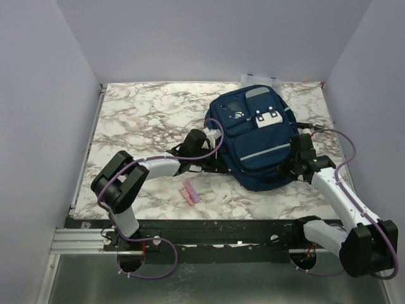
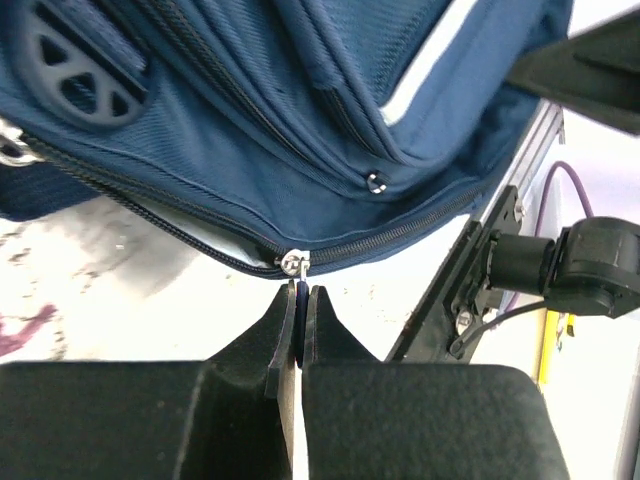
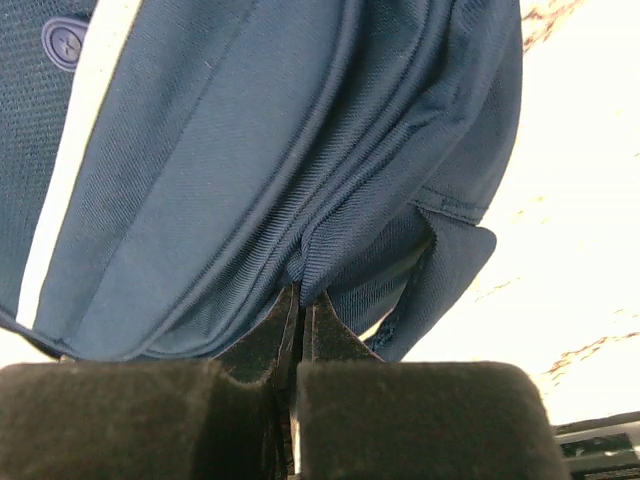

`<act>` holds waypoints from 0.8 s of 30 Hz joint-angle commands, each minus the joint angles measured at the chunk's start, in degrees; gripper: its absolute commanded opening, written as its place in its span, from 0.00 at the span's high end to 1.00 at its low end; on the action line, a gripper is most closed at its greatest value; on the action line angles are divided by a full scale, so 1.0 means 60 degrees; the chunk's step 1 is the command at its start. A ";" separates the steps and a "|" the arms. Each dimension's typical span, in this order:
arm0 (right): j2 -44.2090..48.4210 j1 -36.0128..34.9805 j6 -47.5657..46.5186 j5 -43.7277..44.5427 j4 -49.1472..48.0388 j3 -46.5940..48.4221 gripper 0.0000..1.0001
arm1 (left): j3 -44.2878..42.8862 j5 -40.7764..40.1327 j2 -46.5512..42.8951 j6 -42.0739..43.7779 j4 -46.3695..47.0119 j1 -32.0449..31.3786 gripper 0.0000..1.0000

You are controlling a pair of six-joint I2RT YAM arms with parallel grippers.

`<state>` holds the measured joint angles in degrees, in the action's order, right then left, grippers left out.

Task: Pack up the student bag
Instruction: Zip the student bag at the center of the board.

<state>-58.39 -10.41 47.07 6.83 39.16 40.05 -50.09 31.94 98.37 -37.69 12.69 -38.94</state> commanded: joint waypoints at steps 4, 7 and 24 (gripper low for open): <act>-0.1251 0.0095 -0.1807 0.1322 -0.0767 0.1519 0.78 | 0.0130 0.0124 -0.0246 -0.0260 -0.0023 -0.0858 1.00; -0.1437 0.0104 -0.2291 0.1479 -0.0103 0.1992 0.59 | 0.0111 0.0114 -0.0131 -0.0443 0.0143 -0.0995 1.00; 0.0818 -0.1804 0.1004 -0.2445 0.0882 0.0814 0.19 | -0.0170 0.0230 0.0101 -0.0780 0.0497 -0.1379 1.00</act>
<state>-55.05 -19.18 43.70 1.93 46.06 49.25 -50.22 31.53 98.54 -41.15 14.33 -45.54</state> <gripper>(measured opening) 0.800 0.015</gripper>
